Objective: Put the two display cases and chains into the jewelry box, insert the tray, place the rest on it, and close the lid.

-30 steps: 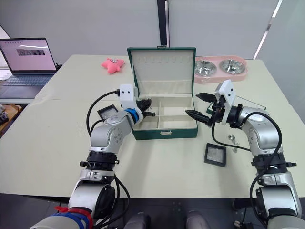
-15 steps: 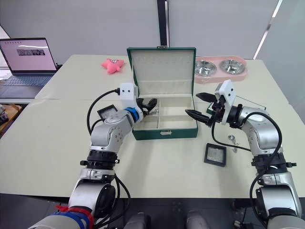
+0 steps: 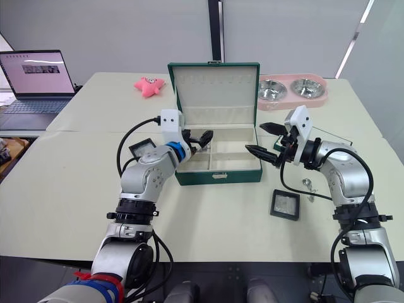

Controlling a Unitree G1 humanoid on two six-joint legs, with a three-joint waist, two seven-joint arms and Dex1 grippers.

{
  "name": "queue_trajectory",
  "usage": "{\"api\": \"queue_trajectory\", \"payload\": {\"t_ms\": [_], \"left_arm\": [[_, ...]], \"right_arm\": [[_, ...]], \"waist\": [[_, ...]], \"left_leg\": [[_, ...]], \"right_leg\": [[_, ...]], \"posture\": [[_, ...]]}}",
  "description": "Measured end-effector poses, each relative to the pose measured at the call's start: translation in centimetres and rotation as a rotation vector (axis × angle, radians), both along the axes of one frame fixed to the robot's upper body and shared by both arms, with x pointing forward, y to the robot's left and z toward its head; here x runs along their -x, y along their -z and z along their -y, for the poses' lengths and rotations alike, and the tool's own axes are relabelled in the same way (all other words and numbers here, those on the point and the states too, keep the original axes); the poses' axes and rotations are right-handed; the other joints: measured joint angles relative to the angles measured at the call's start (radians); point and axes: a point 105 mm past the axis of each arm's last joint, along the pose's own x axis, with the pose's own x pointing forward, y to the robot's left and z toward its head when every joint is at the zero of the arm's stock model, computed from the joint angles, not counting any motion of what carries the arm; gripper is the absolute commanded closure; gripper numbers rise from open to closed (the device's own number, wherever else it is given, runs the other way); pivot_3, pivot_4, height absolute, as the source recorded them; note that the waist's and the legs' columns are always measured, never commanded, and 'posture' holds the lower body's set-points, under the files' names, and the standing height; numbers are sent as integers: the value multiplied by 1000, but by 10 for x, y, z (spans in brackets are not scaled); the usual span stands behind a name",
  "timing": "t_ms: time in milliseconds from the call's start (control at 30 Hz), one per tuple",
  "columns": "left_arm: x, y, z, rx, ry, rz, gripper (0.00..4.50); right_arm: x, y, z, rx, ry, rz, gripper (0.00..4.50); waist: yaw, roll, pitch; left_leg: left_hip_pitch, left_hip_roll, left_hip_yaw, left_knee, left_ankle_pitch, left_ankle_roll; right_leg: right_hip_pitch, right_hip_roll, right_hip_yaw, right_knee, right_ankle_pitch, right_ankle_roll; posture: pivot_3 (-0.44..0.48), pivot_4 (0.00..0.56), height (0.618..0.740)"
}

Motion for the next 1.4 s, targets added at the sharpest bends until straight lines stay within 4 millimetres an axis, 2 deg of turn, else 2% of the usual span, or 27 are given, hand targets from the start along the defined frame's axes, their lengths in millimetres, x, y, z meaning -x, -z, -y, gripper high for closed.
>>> {"api": "queue_trajectory", "payload": {"t_ms": [167, 333, 400, 500, 567, 633, 667, 767, 933, 1100, 1300, 1400], "left_arm": [[16, -10, 8, 6, 108, 41, 54], [33, -14, -7, 2, 174, 37, 54], [53, -19, -14, 7, 265, 50, 54], [70, -23, -27, 31, 315, 54, 54], [87, -26, -45, 8, 347, 55, 54], [99, -25, -74, -30, 314, 35, 54], [107, -22, -89, -53, 297, 11, 54], [122, -12, -119, -94, 258, -50, 54], [135, -4, -178, -165, 86, -101, 54], [147, 19, -235, -245, -115, -170, 54], [163, 40, -273, -291, -244, -212, 54], [164, 47, -286, -293, -295, -210, 54]], "right_arm": [[1, 1, 3, -4, 6, -4, 0], [5, 1, 23, -11, 56, -16, 0], [11, 4, 33, -11, 75, -21, 0], [15, 12, 43, 2, 99, -50, 0], [20, 19, 56, 17, 128, -75, 0], [24, 26, 76, 30, 186, -100, 0], [27, 29, 84, 37, 209, -110, 0], [34, 36, 101, 50, 261, -136, 0], [45, 48, 128, 70, 344, -184, 0], [58, 71, 154, 60, 430, -261, 0], [63, 82, 170, 50, 498, -276, 0], [64, 89, 176, 43, 519, -288, 0]], "waist": [[-1, 0, 0], [-1, 0, 0], [-1, 0, 0], [-2, 0, 0], [-4, 0, 0], [-4, 0, 0], [-5, 0, 0], [-4, 0, 0], [-1, 0, 0], [-1, 1, 0], [-3, 1, 1], [-4, 1, 1]], "left_leg": [[0, 0, 0, 0, 0, 0], [0, 0, 0, 0, 0, 0], [0, 1, 0, -1, 0, 0], [0, 1, 0, -1, 0, 0], [0, 1, 0, -1, 0, 0], [1, 1, 0, -1, 0, 0], [1, 1, 0, -1, 0, 0], [1, 1, 0, -1, -2, 3], [2, 1, 0, -1, -2, 4], [2, 1, 0, -2, -2, 4], [2, 1, 0, -2, -2, 4], [2, 1, 1, -2, -2, 4]], "right_leg": [[0, 0, 0, 0, 0, 0], [0, 0, 0, 0, 0, 0], [0, 0, 0, 0, 0, 0], [0, 0, 0, 0, 0, 0], [0, 1, 0, 0, 0, 0], [0, 1, 0, -1, 0, 0], [0, 1, 1, -1, 0, 0], [1, 1, 0, 0, 0, 0], [1, 1, 0, 0, 0, 0], [1, 1, 1, -1, 0, 0], [1, 1, 1, 0, 0, 0], [1, 1, 1, 0, 0, 0]], "posture": [[0, 150, 740], [0, 150, 740], [0, 150, 740], [0, 150, 740], [0, 150, 740], [0, 150, 740], [0, 150, 740], [0, 150, 740], [0, 150, 740], [0, 150, 740], [0, 150, 740], [0, 150, 740]]}}
